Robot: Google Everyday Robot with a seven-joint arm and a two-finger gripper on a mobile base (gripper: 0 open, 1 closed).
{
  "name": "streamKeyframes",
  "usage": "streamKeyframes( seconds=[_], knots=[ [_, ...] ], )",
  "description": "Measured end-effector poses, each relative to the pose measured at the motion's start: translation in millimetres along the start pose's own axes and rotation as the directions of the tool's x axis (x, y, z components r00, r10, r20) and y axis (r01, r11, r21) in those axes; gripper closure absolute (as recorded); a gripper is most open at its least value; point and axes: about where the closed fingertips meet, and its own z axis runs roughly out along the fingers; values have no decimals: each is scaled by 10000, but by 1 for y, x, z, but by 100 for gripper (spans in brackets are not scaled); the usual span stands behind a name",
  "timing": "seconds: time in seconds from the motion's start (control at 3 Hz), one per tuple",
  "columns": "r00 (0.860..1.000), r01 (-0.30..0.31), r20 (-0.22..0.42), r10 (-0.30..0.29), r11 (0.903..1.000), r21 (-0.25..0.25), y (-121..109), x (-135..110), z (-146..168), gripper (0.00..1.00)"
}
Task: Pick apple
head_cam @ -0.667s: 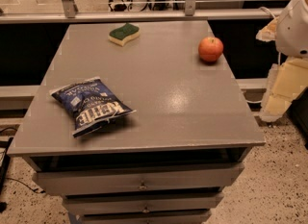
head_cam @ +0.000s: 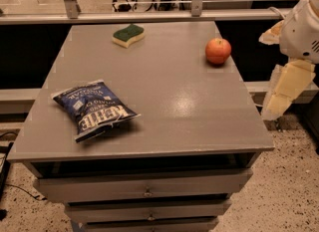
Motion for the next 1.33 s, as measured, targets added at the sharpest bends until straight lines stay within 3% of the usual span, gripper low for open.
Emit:
streamKeyframes(
  seconds=[0.67, 1.0, 1.33],
  knots=[
    [9921, -359, 1231, 235, 9944, 993, -95, 2, 34, 0],
    [9704, -1108, 2283, 786, 9850, 1322, -151, 3, 52, 0],
    [9304, -1847, 3398, 1371, 9764, 1119, -191, -6, 75, 0]
  ],
)
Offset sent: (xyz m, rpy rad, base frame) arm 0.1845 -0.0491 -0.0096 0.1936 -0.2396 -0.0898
